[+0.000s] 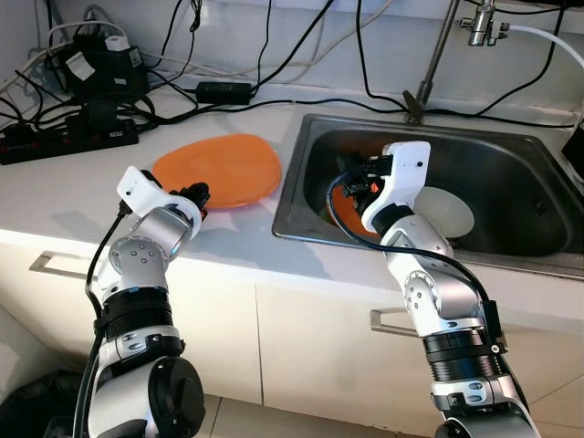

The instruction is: Kitchen organization

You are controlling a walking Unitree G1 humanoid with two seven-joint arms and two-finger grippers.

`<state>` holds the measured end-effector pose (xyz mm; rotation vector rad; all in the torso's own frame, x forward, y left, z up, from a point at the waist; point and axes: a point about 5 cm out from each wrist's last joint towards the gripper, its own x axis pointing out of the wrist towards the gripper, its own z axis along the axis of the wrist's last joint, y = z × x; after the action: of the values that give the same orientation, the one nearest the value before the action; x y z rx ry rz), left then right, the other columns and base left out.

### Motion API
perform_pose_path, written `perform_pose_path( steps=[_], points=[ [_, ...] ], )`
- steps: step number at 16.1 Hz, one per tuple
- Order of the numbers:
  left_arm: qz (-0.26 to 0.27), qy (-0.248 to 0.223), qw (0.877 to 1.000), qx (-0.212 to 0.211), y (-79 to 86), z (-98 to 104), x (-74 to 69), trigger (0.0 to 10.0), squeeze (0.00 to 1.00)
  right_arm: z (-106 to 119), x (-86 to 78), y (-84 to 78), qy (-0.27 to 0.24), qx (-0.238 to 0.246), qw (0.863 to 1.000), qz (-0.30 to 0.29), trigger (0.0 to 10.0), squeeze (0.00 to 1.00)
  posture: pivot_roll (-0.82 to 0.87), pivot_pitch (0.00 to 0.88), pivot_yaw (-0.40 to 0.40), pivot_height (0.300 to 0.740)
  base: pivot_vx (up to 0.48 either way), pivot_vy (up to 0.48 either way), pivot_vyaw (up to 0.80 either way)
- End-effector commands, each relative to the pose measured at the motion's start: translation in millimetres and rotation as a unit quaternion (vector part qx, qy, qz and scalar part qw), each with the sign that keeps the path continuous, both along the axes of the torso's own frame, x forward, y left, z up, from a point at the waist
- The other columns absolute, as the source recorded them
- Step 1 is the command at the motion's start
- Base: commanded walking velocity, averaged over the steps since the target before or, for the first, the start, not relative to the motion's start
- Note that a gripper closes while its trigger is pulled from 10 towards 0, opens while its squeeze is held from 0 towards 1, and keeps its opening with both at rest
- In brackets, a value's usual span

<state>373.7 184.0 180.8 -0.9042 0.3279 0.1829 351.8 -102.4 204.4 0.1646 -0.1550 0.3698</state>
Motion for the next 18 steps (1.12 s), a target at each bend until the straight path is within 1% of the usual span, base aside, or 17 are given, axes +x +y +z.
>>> perform_pose_path(
  steps=[1,12,18],
  points=[
    [-0.02,0.043,0.999,-0.003,-9.7,-20.4,-2.9,0.0,0.0,3.2,-0.7,0.0,-0.004,-0.001,1.0,0.003,10.0,0.0,0.03,0.033,-0.005,0.74,0.0,0.0,0.0],
    [-0.019,0.04,0.999,-0.006,-11.3,-21.9,-4.3,0.0,0.0,3.3,-0.4,1.0,-0.004,-0.005,1.0,0.007,10.0,0.0,0.02,0.03,-0.007,0.74,0.0,0.0,0.0],
    [-0.009,0.001,1.0,-0.009,-11.0,-12.5,-2.4,0.0,0.0,3.3,-0.4,1.9,-0.005,-0.006,1.0,0.008,10.0,0.0,0.02,0.028,-0.011,0.74,0.0,0.0,0.0]
  ],
)
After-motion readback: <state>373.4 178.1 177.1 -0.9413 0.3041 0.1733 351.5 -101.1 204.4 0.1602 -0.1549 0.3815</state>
